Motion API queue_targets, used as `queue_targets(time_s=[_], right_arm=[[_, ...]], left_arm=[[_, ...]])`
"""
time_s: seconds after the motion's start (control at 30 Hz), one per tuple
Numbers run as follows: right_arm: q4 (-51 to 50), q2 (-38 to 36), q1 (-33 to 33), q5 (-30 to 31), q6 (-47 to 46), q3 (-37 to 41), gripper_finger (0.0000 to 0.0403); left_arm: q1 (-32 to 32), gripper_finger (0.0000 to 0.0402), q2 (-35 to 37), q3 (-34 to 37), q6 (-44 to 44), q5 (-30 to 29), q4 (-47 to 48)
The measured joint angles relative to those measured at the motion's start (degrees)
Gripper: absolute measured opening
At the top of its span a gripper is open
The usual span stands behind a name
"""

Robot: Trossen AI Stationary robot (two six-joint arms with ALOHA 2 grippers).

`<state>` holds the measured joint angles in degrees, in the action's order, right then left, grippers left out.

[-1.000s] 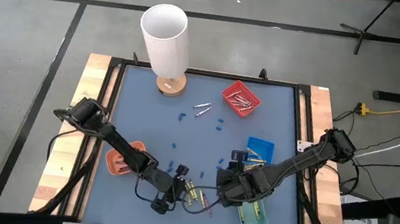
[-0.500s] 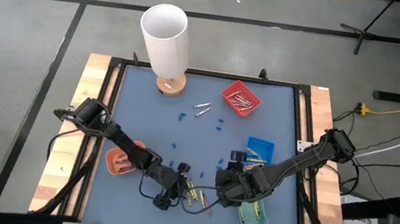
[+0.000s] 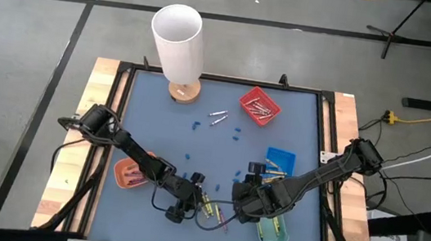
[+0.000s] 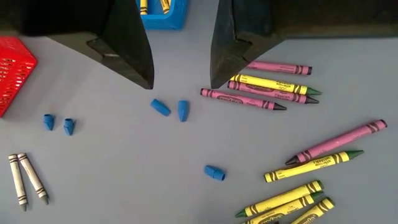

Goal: Sort crayons
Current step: Put the green crayon into the green bin

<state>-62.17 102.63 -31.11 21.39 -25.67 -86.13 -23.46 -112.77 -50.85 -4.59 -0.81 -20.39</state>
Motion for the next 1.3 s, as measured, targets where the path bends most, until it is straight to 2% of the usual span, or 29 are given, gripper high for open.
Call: queue_targets(time_s=[0.2,0.37,0.57,0.73,0.9,1.07,1.3], right_arm=[[0.3,0.0,0.0,0.0,0.0,0.0,0.0156],[0.37,0.02,0.0,0.0,0.87,0.0,0.0156],[-3.05,-1.15,-0.02,0.07,6.43,-0.02,0.0156],[-4.28,-5.51,-0.57,4.27,4.74,3.08,0.0156],[5.44,-13.06,-1.54,5.95,0.63,14.56,0.0156],[20.35,-19.2,-1.53,6.04,0.6,24.87,0.0156],[40.53,-20.85,-1.49,5.94,2.1,34.11,0.0156]], left_arm=[[-0.02,0.0118,0.0,0.0,0.19,-0.05,0.17],[-0.04,0.0079,0.0,0.0,0.21,-0.01,0.19],[-0.07,0.0038,0.0,0.0,0.22,0.3,0.22],[-0.07,0.0015,0.0,0.02,0.23,0.2,0.21],[-0.07,0.0007,0.02,0.11,0.19,0.12,-1.56],[-0.04,0.0009,-0.11,0.17,-2.19,-0.34,-3.76],[-0.07,0.0009,-0.11,0.17,-7.44,-0.12,-8.5]])
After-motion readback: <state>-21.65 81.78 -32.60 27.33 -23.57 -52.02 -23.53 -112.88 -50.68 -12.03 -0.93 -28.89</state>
